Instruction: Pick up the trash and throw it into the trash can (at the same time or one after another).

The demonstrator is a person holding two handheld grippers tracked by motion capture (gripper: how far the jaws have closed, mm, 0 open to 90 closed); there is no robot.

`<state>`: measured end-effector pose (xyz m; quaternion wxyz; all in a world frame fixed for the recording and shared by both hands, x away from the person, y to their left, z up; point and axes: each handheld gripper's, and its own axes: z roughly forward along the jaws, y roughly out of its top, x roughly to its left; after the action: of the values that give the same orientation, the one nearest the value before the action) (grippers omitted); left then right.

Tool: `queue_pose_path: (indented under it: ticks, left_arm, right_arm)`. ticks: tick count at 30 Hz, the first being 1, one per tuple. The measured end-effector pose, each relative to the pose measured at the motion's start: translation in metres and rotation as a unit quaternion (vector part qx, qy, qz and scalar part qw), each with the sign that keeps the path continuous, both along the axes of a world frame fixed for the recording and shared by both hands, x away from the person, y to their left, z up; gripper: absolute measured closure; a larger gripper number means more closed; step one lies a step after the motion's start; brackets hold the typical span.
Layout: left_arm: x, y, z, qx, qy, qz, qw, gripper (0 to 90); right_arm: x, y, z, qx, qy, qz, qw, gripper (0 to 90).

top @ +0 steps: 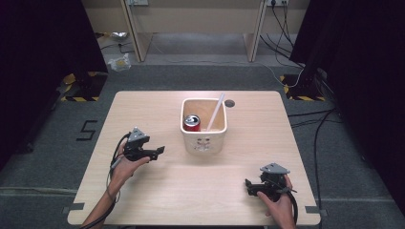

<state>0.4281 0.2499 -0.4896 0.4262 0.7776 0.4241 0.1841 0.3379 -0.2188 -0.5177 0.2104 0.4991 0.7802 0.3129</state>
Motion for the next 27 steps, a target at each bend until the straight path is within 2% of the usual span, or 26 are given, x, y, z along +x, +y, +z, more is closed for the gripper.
queue_pose_path:
  ticks: [9, 18, 21, 27]
  left_arm:
    - [-0.005, 0.001, -0.011, 0.006, 0.011, -0.002, 0.9999, 17.1]
    - [-0.012, 0.002, -0.015, 0.010, 0.016, -0.006, 0.9998, 17.1]
    - [-0.016, 0.002, -0.019, 0.020, 0.015, -0.007, 0.9997, 17.1]
    - [-0.025, 0.003, -0.025, 0.028, 0.021, -0.014, 0.9993, 17.1]
  right_arm:
    - [0.000, 0.000, 0.000, 0.000, 0.000, 0.000, 1.0000, 0.7]
    - [0.000, 0.000, 0.000, 0.000, 0.000, 0.000, 1.0000, 0.7]
    - [0.000, 0.000, 0.000, 0.000, 0.000, 0.000, 1.0000, 0.7]
    - [0.000, 0.000, 0.000, 0.000, 0.000, 0.000, 1.0000, 0.7]
